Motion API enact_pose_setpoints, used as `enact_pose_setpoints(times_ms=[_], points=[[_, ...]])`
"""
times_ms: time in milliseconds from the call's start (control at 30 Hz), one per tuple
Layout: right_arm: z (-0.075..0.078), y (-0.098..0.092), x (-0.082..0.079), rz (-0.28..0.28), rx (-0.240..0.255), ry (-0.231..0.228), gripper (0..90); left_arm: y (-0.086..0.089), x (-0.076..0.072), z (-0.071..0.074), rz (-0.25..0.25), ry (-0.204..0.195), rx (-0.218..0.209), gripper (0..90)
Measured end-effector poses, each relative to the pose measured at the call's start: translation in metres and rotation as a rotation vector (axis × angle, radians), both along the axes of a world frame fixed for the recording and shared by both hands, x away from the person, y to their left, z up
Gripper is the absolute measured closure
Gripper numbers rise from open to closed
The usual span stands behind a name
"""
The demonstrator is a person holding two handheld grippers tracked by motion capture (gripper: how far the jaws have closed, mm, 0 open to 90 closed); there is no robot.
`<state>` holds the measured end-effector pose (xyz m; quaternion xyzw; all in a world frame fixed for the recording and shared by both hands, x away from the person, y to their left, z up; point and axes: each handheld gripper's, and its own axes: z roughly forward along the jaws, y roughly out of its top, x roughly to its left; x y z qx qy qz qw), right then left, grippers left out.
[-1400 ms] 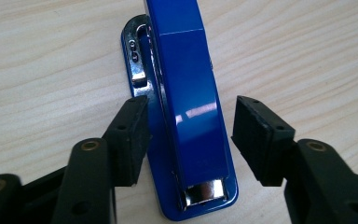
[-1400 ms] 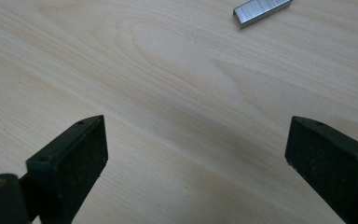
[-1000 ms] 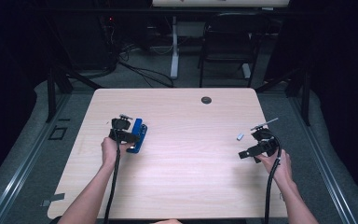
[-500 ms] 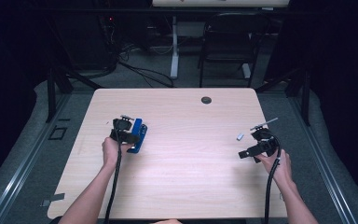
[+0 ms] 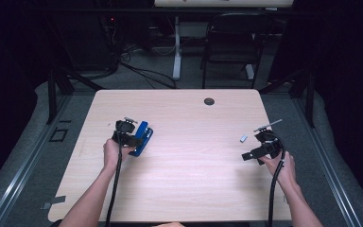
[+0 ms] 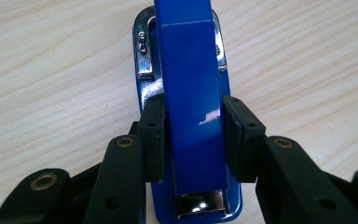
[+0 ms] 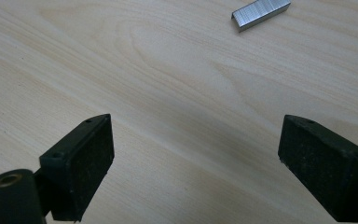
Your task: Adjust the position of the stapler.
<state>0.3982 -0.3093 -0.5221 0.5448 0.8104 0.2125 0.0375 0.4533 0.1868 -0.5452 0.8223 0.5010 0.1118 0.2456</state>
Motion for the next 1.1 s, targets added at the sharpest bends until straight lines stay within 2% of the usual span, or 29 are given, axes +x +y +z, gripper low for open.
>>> enact_pose_setpoints(times_ms=[200,367,633,933,1000,1100], points=[[0.000,0.000,0.000,-0.001,0.013,0.001,10.2,0.001,-0.001,0.000,-0.028,-0.003,0.002,64.9],[0.000,0.000,0.000,0.002,0.007,-0.001,10.5,0.004,-0.002,0.001,-0.033,-0.002,-0.007,65.5],[0.001,0.000,-0.001,0.000,0.013,-0.007,10.6,0.002,-0.007,0.001,-0.065,-0.019,0.018,66.0],[0.001,0.001,0.000,0.015,0.018,-0.003,10.7,0.000,-0.012,0.002,-0.141,-0.022,0.034,66.1],[0.001,0.001,-0.001,0.012,0.002,-0.007,10.8,-0.001,-0.014,0.003,-0.158,-0.027,0.037,66.1],[0.001,0.002,-0.001,0.015,0.013,-0.007,10.8,-0.003,-0.016,0.004,-0.186,-0.031,0.036,66.1]])
